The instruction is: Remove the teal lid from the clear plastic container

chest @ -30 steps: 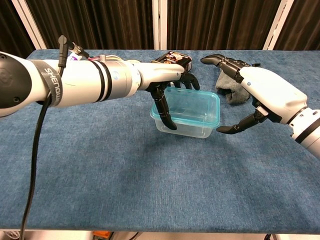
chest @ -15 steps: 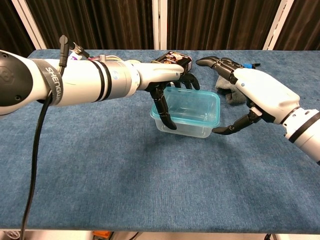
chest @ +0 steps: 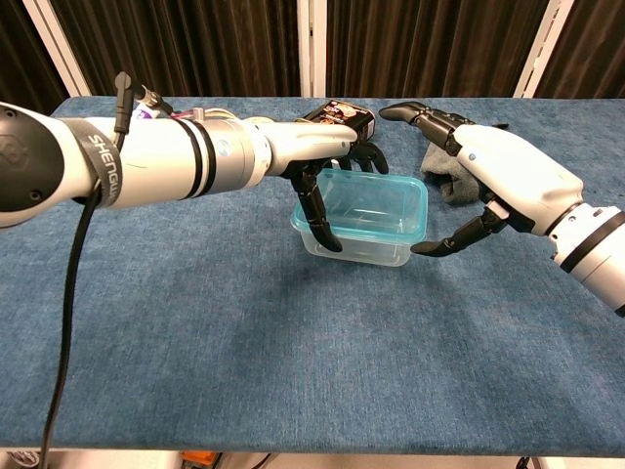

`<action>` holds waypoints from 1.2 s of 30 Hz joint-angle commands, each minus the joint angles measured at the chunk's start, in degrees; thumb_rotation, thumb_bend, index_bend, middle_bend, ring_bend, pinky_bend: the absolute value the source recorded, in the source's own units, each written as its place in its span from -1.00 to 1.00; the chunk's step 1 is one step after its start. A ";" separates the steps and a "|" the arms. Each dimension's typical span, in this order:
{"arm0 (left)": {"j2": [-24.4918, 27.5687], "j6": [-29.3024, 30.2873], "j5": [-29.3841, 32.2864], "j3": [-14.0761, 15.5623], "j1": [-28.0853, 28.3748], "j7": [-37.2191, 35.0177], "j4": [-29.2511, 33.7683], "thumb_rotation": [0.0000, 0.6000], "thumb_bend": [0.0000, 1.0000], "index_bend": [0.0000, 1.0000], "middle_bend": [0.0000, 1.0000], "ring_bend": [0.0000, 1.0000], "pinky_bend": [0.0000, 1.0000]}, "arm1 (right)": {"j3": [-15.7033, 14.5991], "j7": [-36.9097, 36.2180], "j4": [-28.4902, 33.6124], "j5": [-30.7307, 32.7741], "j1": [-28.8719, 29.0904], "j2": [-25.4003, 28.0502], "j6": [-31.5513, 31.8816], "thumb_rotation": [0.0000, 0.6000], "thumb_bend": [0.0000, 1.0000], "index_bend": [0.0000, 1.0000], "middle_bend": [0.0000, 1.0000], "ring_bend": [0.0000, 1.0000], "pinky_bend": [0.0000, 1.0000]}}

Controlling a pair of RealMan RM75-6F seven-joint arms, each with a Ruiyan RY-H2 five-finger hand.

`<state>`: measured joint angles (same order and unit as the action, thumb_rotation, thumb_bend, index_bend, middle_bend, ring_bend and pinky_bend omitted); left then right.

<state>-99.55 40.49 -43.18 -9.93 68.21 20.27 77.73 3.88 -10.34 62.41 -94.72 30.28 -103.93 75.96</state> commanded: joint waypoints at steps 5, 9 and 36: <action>0.04 0.01 -0.12 0.00 -0.06 0.10 0.14 1.00 -0.96 -0.48 -0.48 -0.64 -0.45 | 0.01 -0.20 0.25 -0.07 0.14 0.07 0.65 1.00 -0.99 -1.00 -1.00 -1.00 -1.00; 0.07 0.04 -0.24 0.03 -0.06 0.23 0.21 1.00 -0.96 -0.48 -0.48 -0.64 -0.45 | -0.13 -0.37 0.33 -0.22 0.17 0.13 1.06 1.00 -0.97 -1.00 -1.00 -1.00 -1.00; 0.53 0.07 -3.28 -1.14 -1.09 -2.75 1.60 1.00 -0.95 -0.90 -0.77 -0.90 -0.69 | -0.32 -2.11 -1.40 -0.85 0.49 -0.33 3.34 1.00 -0.68 -0.93 -0.97 -1.00 -1.00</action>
<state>-98.98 40.41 -46.19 -10.94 67.30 17.78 79.35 3.56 -12.45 61.05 -95.55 30.76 -104.24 79.27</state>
